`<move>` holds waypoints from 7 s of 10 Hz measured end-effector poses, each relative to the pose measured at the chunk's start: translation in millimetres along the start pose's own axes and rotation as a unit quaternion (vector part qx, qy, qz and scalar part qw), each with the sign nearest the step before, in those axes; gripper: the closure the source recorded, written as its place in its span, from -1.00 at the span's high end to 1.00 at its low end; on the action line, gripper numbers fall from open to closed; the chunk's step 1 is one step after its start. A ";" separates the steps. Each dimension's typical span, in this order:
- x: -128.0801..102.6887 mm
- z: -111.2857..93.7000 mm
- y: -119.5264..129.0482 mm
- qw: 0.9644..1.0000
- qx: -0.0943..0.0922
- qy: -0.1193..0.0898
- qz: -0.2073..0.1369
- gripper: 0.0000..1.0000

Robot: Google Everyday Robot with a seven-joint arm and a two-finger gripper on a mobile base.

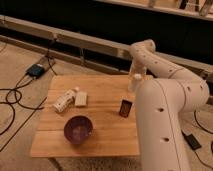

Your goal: Place the ceramic cup over the eraser

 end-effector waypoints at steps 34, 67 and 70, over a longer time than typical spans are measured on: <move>189.4 -202.6 64.9 0.999 0.015 -0.037 -0.020 -1.00; 215.4 -68.6 47.4 0.999 -0.044 -0.008 -0.012 0.60; 209.8 -72.4 52.4 0.999 -0.048 -0.012 -0.020 0.60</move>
